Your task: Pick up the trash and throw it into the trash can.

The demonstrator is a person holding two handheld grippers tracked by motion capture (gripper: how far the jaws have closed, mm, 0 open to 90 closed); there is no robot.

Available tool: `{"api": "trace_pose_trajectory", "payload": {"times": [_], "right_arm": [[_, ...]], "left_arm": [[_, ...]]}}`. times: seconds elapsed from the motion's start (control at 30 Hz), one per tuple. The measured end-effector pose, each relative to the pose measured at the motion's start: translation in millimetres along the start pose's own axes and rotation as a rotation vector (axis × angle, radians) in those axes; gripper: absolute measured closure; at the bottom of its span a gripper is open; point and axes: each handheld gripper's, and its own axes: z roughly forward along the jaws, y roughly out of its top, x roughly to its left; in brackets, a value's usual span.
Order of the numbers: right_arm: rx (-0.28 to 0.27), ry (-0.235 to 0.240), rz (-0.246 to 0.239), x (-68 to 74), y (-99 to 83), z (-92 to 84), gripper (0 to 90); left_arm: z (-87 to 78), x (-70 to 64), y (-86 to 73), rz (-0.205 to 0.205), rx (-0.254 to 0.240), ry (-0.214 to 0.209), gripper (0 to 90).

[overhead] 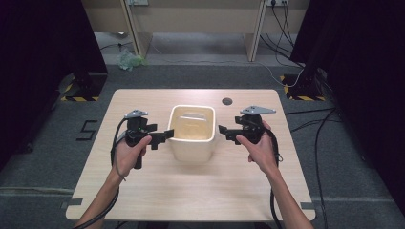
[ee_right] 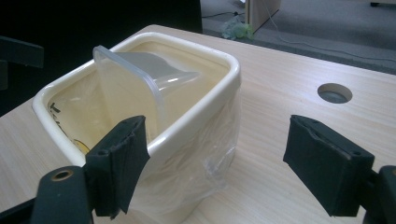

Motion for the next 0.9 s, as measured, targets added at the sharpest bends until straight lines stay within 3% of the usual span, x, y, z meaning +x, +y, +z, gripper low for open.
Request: {"api": "trace_pose_trajectory", "payload": {"times": [0.47, 0.9], "right_arm": [[-0.010, 0.006, 0.012, -3.9, -17.3, -11.9, 20.9], [-0.001, 0.023, 0.009, 1.3, -35.0, -14.0, 20.5]], "left_arm": [[-4.2, -12.3, -16.2, 0.029, 0.003, -0.041, 16.6], [-7.3, -8.9, -35.2, 0.025, 0.003, -0.058, 16.7]]}}
